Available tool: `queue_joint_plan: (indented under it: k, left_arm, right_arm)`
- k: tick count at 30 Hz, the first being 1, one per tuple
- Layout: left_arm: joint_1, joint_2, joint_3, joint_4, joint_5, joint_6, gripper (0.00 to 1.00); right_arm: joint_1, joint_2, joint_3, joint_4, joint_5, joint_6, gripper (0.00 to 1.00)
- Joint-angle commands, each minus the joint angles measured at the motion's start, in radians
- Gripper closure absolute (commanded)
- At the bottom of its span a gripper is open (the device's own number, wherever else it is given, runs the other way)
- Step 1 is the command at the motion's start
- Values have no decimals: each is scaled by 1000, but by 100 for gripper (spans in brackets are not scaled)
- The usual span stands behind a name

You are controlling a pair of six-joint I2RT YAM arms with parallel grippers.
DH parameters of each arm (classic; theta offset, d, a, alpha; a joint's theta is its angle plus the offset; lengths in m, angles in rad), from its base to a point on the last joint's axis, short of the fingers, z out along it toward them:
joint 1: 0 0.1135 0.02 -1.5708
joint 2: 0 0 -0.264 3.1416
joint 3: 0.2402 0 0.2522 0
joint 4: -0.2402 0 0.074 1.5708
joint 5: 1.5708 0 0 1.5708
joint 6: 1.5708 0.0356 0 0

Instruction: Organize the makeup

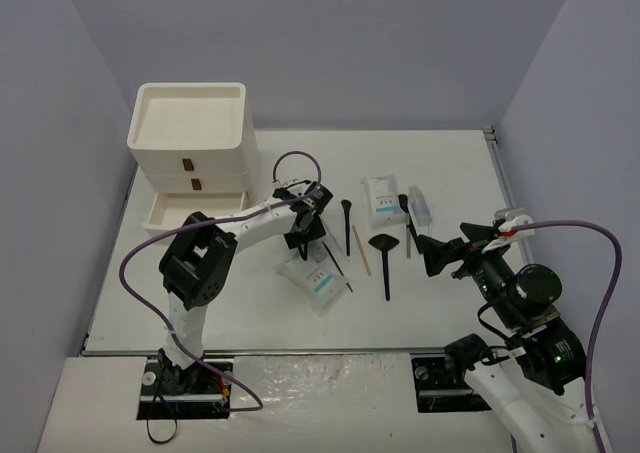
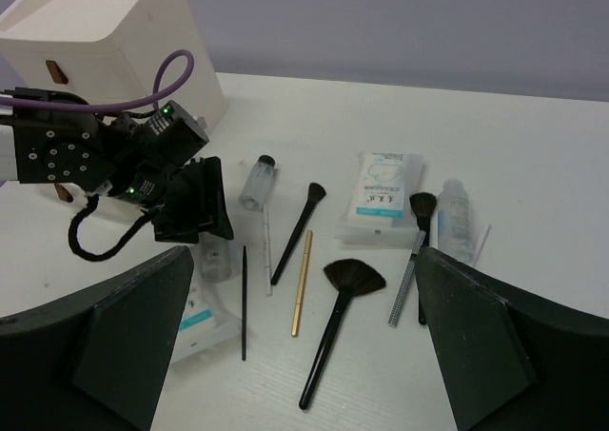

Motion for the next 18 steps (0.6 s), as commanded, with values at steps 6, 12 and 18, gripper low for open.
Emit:
queue_joint_plan:
  k: [6,12,18]
  left_arm:
    - [22,-62,81,-21,-20,-3,91]
    - [23,-202,67,-2,-61,-24,100]
    - [78,-358,-22,52,-79,-76,100]
  right_arm:
    - [7,-6,0,63,22,-6,0]
    - [8,-1,2,63,16,-6,0]
    - [8,-3,0,64,15,-4,0]
